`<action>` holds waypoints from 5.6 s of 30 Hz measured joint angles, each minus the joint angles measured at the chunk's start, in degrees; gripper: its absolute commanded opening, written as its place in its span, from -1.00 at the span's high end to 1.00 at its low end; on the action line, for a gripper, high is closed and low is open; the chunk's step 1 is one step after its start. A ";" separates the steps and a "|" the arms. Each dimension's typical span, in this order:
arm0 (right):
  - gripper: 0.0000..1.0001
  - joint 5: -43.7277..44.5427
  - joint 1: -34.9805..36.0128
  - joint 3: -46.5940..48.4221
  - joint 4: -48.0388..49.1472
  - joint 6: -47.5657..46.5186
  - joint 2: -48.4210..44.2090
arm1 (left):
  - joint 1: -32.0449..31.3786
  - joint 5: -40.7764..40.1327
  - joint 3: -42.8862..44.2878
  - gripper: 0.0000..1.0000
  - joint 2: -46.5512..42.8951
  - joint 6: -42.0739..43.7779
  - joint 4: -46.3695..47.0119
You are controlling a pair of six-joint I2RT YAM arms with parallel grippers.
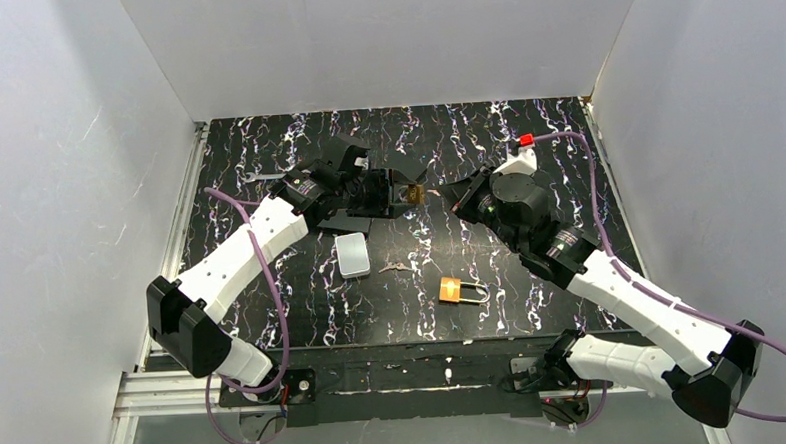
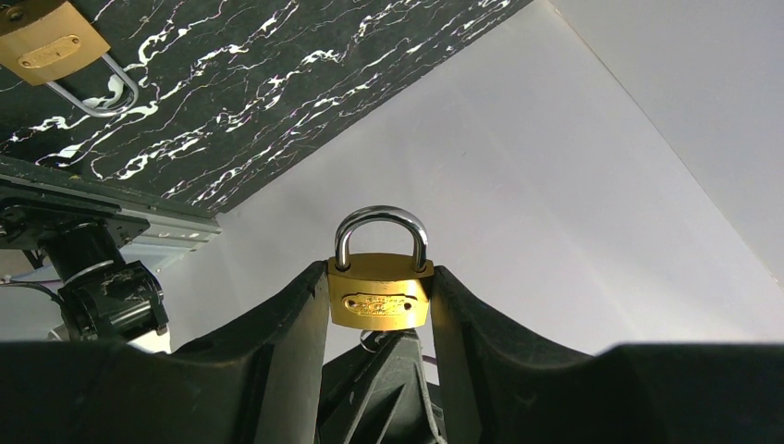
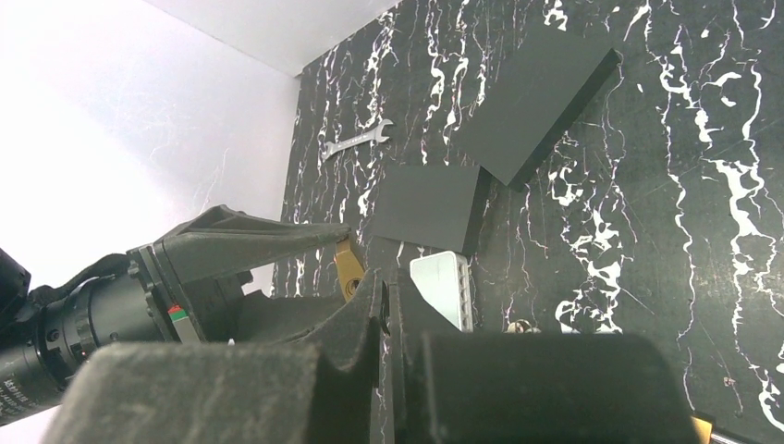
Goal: Unlock with the key
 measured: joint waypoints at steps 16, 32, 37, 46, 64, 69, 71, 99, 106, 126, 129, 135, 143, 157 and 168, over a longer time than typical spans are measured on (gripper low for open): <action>0.97 -2.40 -0.02 -0.26 0.98 0.02 1.27 | 0.00 0.00 0.09 1.00 0.28 0.00 -0.04; 0.97 -2.27 -0.02 -0.24 1.97 0.48 3.52 | 0.13 -0.48 0.20 1.00 1.27 -0.17 0.04; 0.97 -1.81 -0.02 -0.22 2.23 0.90 4.02 | 0.11 -0.61 0.20 1.00 1.27 -0.24 0.09; 0.97 -0.44 0.20 -0.02 2.19 1.57 4.13 | 0.11 -0.63 0.20 1.00 1.27 -0.42 0.59; 0.97 0.00 0.20 0.72 2.03 1.79 5.84 | 0.20 -0.81 0.63 1.00 2.45 -0.42 0.87; 0.97 0.24 0.20 0.72 1.86 1.73 5.97 | 0.20 -0.57 0.90 1.00 3.08 -0.42 0.87; 0.97 0.28 0.20 0.72 1.86 1.73 5.97 | 0.20 -0.52 0.94 1.00 3.10 -0.42 0.87; 0.97 1.53 -0.20 0.61 2.78 1.44 6.80 | 0.07 0.46 3.89 1.00 5.95 -0.42 0.07; 0.97 2.16 -0.24 0.48 5.46 1.29 6.80 | 0.11 -0.28 5.79 1.00 6.14 -0.44 -0.52; 0.97 2.95 -1.73 0.44 10.38 0.63 8.83 | 0.00 -1.49 12.92 1.00 12.44 -0.42 -2.62; 0.97 2.82 -1.73 -0.79 12.33 0.66 8.28 | -0.02 -1.49 13.07 1.00 12.46 -0.42 -2.62; 0.82 2.45 -1.73 -2.08 14.29 0.39 6.97 | -0.46 -1.42 13.29 1.00 12.48 -0.39 -2.34; 0.10 -0.55 -1.36 -1.55 11.17 -0.74 4.79 | -2.08 -0.66 8.48 1.00 10.23 -0.42 2.58; -0.06 -1.49 -0.46 7.85 -8.00 -6.03 2.36 | -2.56 -0.04 2.75 1.00 7.96 -0.02 5.57; 0.03 -4.37 -0.44 20.63 -19.71 -13.18 12.11 | -2.56 -0.48 1.60 1.00 5.44 1.29 3.87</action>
